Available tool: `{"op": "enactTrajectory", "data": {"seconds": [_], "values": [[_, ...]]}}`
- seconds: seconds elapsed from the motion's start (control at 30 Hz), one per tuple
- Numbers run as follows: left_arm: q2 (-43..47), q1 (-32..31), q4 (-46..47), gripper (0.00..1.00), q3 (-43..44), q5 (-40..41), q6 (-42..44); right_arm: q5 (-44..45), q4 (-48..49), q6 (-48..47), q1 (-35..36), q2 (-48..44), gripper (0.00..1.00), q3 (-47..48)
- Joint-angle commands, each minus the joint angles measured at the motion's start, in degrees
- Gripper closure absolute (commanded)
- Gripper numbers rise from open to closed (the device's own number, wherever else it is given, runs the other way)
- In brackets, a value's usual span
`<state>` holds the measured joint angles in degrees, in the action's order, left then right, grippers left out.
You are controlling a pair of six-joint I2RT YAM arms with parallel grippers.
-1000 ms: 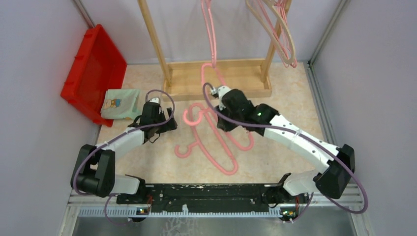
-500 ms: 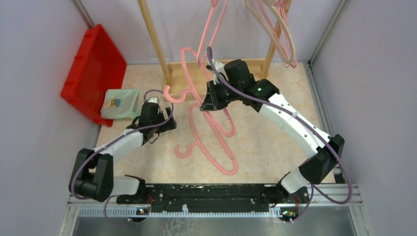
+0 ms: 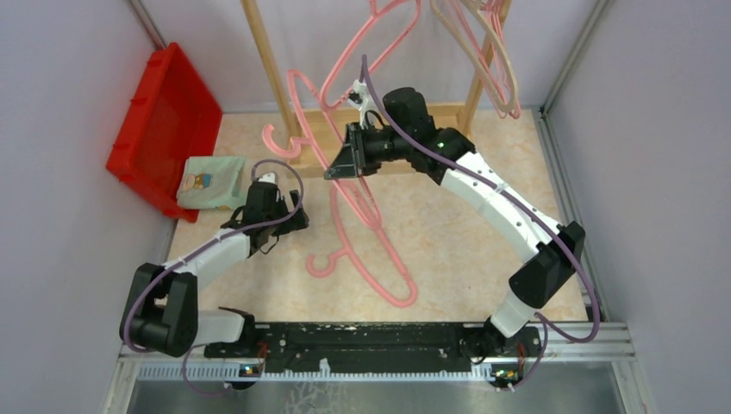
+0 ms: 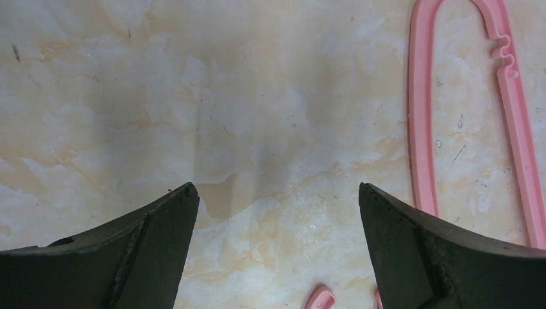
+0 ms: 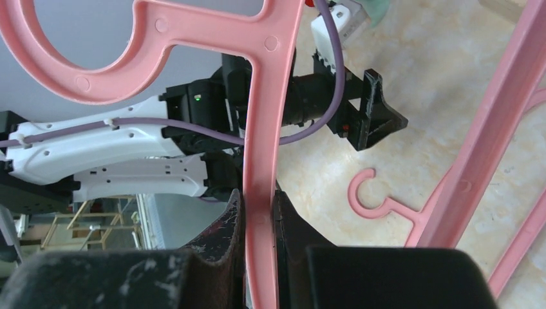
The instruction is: Organize the hangers
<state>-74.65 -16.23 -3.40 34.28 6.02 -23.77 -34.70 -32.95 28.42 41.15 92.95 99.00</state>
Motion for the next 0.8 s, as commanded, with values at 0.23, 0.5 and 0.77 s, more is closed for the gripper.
{"op": "enactTrajectory", "data": {"seconds": [0.23,0.5,0.77], "values": [[1.50,0.30,0.68,0.01,-0.97,-0.20,-0.51,-1.63,7.70,3.92,1.83,-4.85,1.00,1.34],[1.41,0.23,0.40,0.01,0.33,-0.61,0.63,0.86,6.40,5.64,4.22,-5.89,1.00,6.54],[2.45,0.23,0.34,0.01,-0.15,-1.78,0.39,4.33,4.86,8.36,6.01,-6.31,1.00,10.54]]}}
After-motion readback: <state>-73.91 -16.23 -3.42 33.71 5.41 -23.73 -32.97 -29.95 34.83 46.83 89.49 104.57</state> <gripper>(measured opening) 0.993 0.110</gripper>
